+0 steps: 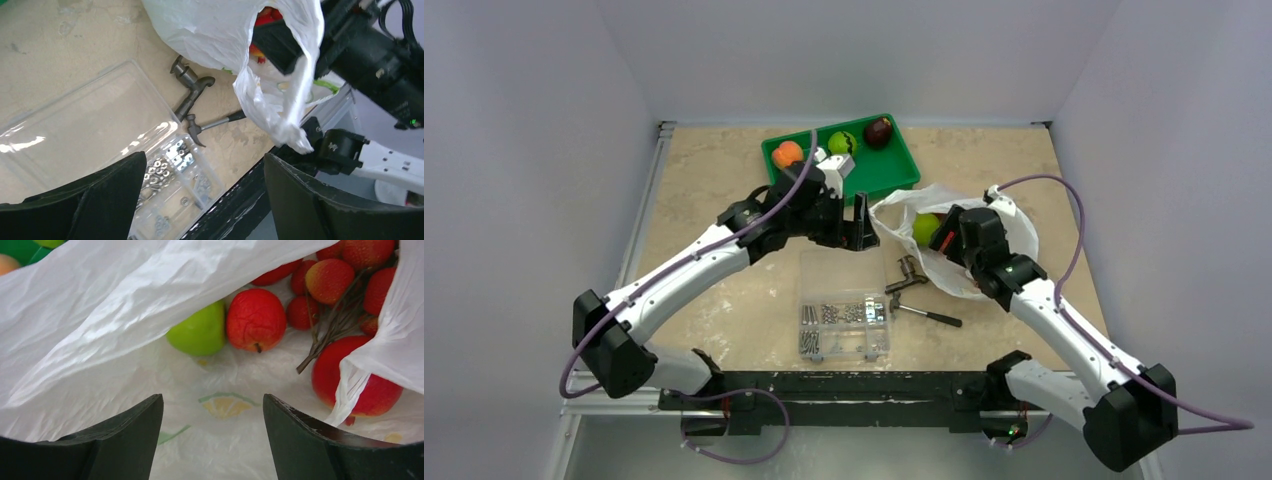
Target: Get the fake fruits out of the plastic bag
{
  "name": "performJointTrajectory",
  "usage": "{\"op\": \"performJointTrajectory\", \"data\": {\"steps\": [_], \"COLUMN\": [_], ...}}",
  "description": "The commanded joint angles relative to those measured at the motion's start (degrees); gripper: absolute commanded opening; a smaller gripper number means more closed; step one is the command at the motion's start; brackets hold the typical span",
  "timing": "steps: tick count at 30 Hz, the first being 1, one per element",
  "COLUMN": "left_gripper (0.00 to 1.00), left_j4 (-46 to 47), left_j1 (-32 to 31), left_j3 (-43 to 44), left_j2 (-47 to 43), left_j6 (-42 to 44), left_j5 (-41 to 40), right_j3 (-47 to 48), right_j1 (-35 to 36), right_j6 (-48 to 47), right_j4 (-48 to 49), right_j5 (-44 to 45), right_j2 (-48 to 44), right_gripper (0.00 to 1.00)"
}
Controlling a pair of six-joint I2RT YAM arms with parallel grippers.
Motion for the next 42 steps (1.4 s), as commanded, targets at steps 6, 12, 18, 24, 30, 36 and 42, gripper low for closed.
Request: {"op": "performJointTrajectory", "data": {"steps": [6, 12, 18, 24, 30, 36, 42], "left_gripper": [1.0, 1.0, 1.0, 1.0, 1.0, 1.0, 1.0], "left_j4": [-12.4, -2.8, 7.2, 9.3, 9.1, 9.3, 9.3], "left_j1": [1.7, 6.2, 7.0, 9.9, 13.3, 15.8, 17.5], "left_j3": [6.4, -1.5, -13.4, -14.8, -14.5, -14.8, -14.9], "left_j2": [-13.2, -23.4, -32.7, -32.5, -30.3, -29.8, -29.2], "left_j6": [17.9, 25.9, 29.7, 32.0, 31.4, 31.1, 30.5], "left_j5": [-22.2, -35.5, -39.2, -39.2, -38.0, -37.2, -37.0], "right_j3": [2.9, 3.0, 3.2, 5.0, 3.3, 0.0, -0.1], "right_j1": [-5.6, -5.7, -5.7, -5.7, -5.7, -5.7, -5.7], "right_j6": [-4.2, -7.2, -7.0, -7.4, -8.3, -9.0, -10.2], "right_j4": [8.4, 14.7, 15.4, 15.5, 13.3, 9.9, 3.6], "right_j5": [8.5, 8.3, 9.6, 9.6, 9.0, 6.2, 1.5], "right_j2": [14.3, 20.7, 25.9, 28.2, 21.6, 9.8, 0.2], "right_gripper": [0.83, 0.84, 0.81, 0.52, 0.28, 0.14, 0.07]}}
